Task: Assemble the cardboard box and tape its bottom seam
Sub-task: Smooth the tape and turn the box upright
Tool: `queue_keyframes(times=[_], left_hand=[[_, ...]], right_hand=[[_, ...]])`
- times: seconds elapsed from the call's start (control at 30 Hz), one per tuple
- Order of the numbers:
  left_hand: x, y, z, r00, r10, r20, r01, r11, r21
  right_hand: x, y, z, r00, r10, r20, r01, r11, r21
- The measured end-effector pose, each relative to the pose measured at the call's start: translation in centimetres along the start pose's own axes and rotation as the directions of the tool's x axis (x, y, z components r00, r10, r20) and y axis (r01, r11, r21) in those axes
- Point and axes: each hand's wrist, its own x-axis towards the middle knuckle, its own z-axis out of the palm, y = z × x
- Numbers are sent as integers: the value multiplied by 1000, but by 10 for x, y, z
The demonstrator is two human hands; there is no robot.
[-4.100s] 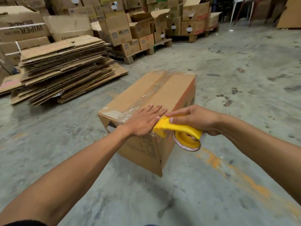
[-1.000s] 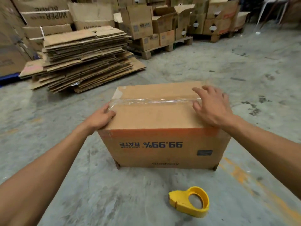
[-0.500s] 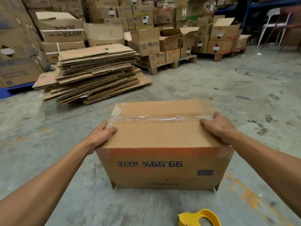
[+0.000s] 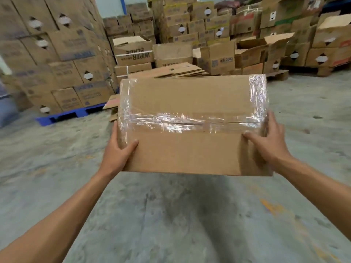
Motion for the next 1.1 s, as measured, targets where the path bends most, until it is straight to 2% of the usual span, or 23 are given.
queue_keyframes(times=[0.1, 0.2, 0.4, 0.47, 0.6, 0.7, 0.77, 0.87, 0.93, 1.0, 1.1], left_hand=[[-44, -24, 7, 996, -89, -13, 89, 996, -12], [-100, -53, 18, 980, -200, -2, 200, 980, 0], [-167, -64, 36, 938, -332, -100, 337, 941, 43], [-179, -67, 36, 929, -353, -113, 363, 928, 85], [-212, -78, 44, 912, -408, -50, 411, 905, 105], [-226, -87, 50, 859, -510, 41, 508, 860, 53], [-229, -79, 61, 823, -567, -18, 564, 821, -82], [-222, -56, 66, 791, -585, -178, 551, 808, -208], [-211, -50, 59, 787, -572, -231, 521, 817, -248], [-199, -49, 50, 782, -572, -247, 523, 818, -238], [-184, -47, 42, 733, -625, -270, 578, 781, -237]], right_hand=[[-18, 37, 10, 991, 58, 121, -62, 998, 29], [-32, 73, 15, 972, 111, 206, -110, 994, -16], [-55, 103, 26, 978, 9, 206, -2, 999, -35], [-73, 119, 25, 967, -13, 254, 28, 998, -55], [-82, 146, 20, 943, 24, 333, -5, 998, -58], [-76, 168, 21, 901, 101, 422, -76, 994, -77], [-70, 179, 25, 879, 164, 447, -160, 986, -46], [-58, 170, 40, 890, 179, 420, -240, 966, 97], [-48, 142, 46, 914, 168, 369, -244, 955, 170], [-35, 118, 51, 946, 164, 280, -223, 955, 195], [-21, 99, 54, 965, 153, 212, -187, 971, 149]])
